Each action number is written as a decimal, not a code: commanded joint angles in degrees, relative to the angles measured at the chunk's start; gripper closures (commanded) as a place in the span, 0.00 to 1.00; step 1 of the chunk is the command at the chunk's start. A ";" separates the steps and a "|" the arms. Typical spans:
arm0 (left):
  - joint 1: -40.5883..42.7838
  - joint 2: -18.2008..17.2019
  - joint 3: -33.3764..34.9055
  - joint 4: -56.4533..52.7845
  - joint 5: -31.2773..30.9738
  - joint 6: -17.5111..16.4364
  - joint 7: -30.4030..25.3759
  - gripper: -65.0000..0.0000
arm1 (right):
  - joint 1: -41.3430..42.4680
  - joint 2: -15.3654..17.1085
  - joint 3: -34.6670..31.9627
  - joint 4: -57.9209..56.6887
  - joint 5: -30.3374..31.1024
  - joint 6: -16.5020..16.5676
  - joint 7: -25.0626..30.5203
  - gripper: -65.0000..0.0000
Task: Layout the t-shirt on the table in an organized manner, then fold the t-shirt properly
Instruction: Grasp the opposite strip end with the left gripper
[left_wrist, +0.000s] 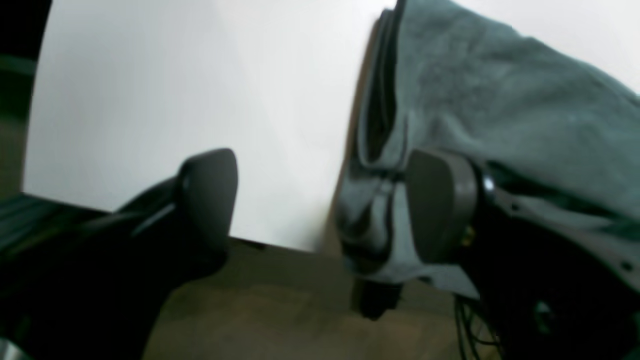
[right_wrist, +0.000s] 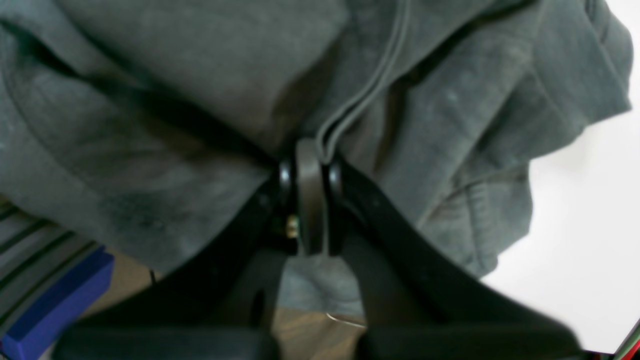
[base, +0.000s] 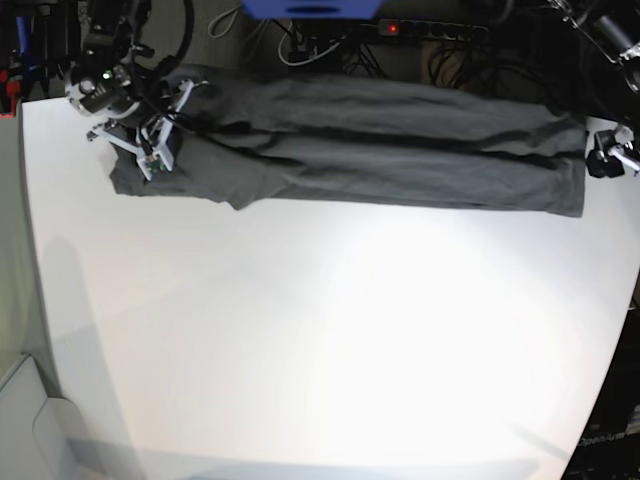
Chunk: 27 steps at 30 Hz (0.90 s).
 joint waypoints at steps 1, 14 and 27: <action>-0.70 -1.40 -0.26 0.97 -1.93 0.10 -0.40 0.21 | -0.03 -0.04 -0.16 0.25 0.71 0.21 -0.19 1.00; -2.28 2.29 0.09 0.27 -1.40 0.10 -1.10 0.21 | 0.06 -0.04 -0.16 0.16 0.71 0.21 -0.19 1.00; -4.22 4.49 2.11 0.18 8.01 0.10 -4.62 0.21 | -0.21 0.05 0.01 0.16 0.71 0.21 -0.19 1.00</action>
